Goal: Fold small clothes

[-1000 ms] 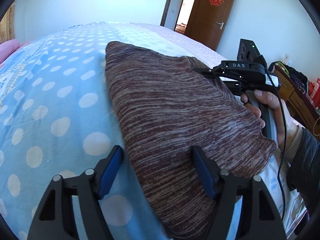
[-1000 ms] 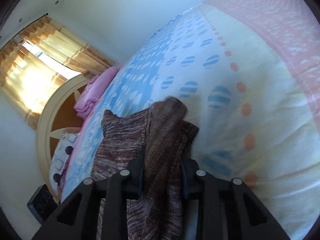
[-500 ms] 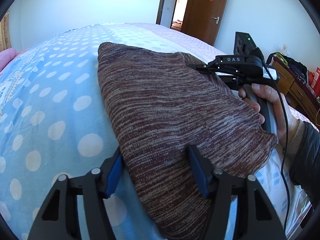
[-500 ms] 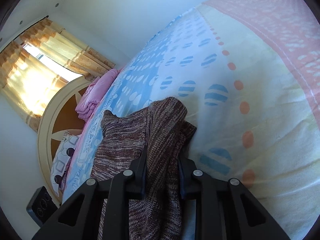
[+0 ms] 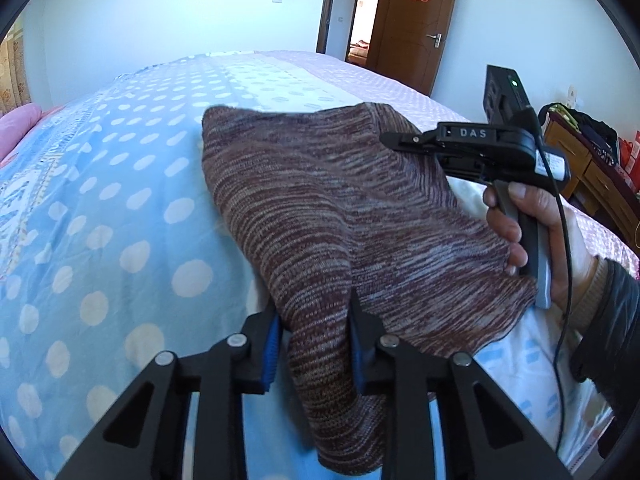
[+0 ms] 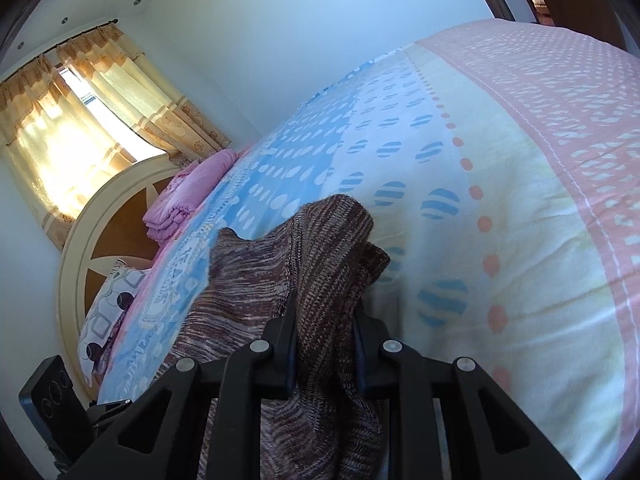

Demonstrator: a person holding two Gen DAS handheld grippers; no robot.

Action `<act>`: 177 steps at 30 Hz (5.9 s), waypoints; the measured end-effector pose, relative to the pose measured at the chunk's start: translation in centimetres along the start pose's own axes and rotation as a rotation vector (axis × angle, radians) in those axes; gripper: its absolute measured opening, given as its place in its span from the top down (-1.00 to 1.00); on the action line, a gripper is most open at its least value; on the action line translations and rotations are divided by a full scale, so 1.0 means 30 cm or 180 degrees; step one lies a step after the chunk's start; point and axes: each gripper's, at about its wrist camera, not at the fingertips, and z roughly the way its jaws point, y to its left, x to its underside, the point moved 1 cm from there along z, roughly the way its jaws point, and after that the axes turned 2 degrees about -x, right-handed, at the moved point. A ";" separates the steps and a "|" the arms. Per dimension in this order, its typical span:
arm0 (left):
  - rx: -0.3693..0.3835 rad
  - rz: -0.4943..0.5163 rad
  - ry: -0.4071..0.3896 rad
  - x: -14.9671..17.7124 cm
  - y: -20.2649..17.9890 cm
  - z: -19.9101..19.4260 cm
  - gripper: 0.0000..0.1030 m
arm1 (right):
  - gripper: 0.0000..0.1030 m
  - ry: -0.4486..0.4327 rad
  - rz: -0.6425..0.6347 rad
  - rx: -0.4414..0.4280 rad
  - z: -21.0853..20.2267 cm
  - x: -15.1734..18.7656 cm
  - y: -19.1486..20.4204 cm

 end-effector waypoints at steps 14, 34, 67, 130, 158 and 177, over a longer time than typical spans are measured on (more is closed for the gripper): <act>-0.0112 -0.0105 -0.0050 0.135 0.049 -0.230 0.47 | 0.59 -0.0007 0.0114 -0.0333 -0.065 0.176 0.260; -0.0545 -0.0175 -0.0207 0.227 0.061 -0.394 0.47 | 0.59 0.0203 -0.0036 -0.0745 0.082 0.318 0.616; -0.1039 -0.0398 -0.0306 0.336 0.234 -0.474 0.47 | 0.60 0.0692 -0.0416 -0.1127 0.406 0.404 1.045; -0.1745 -0.0941 -0.0382 0.479 0.375 -0.366 -0.82 | 0.15 0.1057 -0.1629 0.0053 0.356 0.758 1.065; -0.1775 -0.0754 -0.1114 0.386 0.172 -0.778 -1.00 | -0.36 -0.0402 -0.1913 0.0128 -0.256 0.732 1.330; -0.1787 -0.0800 -0.1105 0.392 0.178 -0.776 -1.00 | -0.36 -0.0306 -0.1954 0.0085 -0.227 0.767 1.340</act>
